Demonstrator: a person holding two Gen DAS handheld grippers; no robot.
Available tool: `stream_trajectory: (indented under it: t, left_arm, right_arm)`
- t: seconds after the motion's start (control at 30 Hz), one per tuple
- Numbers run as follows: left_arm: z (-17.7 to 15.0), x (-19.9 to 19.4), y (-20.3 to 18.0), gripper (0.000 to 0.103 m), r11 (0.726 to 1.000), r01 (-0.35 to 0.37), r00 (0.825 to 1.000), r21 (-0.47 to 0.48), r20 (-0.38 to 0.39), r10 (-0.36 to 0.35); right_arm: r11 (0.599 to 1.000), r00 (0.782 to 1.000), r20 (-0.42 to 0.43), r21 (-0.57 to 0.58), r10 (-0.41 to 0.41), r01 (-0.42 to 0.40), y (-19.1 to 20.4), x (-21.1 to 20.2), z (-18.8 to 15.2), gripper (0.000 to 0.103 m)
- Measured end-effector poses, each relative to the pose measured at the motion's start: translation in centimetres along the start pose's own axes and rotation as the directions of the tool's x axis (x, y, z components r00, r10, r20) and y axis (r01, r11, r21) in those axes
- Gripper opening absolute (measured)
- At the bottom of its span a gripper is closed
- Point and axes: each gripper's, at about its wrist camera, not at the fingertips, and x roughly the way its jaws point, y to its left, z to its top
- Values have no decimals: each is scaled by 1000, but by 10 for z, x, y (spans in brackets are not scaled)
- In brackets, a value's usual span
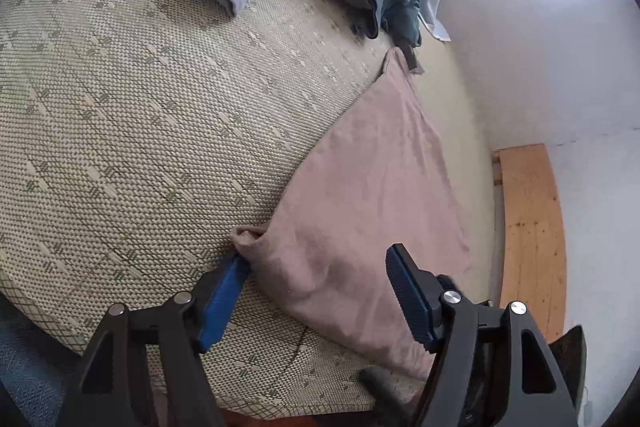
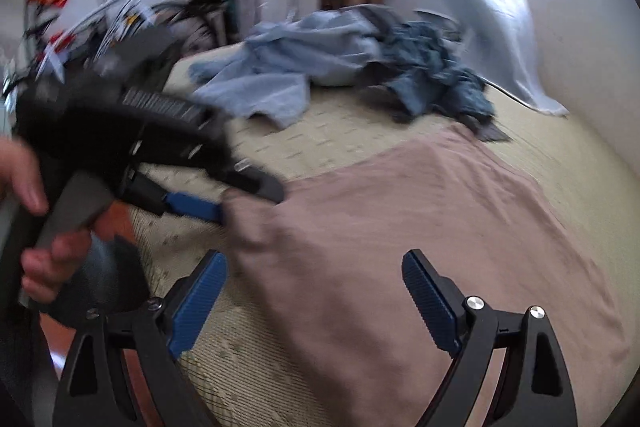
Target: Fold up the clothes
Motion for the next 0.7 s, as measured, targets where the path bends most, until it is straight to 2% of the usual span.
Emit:
stream_trajectory:
  t: [0.07, 0.23, 0.27, 0.33, 0.4, 0.53, 0.7]
  left_arm:
    - [0, -1, 2, 57, 1000, -21, 1000, -9, -5, 21]
    - [-1, -3, 10, 31, 998, -51, 999, -27, -18, 51]
    - [-1, -5, 12, 19, 998, -55, 998, -30, -17, 54]
    - [-1, -9, 14, 7, 998, -55, 998, -40, -12, 55]
    - [-1, -12, 14, 4, 998, -34, 999, -44, -8, 33]
    - [-1, -18, 9, 2, 999, 4, 1000, -32, 0, -4]
    - [-3, -25, 7, 2, 998, 52, 999, -32, 1, -52]
  right_arm:
    - [998, 1000, -11, -59, 13, -14, 14, 10, -1, 92]
    - [987, 999, -19, -159, 29, -32, 40, 26, -3, 86]
    - [984, 1000, -17, -174, 26, -28, 43, 28, -4, 86]
    - [980, 1000, -11, -200, 16, -18, 50, 31, -3, 85]
    - [971, 1000, 2, -239, -4, 5, 58, 34, -2, 81]
    - [944, 997, 24, -319, -77, 81, 72, 42, -2, 64]
    - [920, 987, 42, -357, -157, 162, 76, 54, 0, 52]
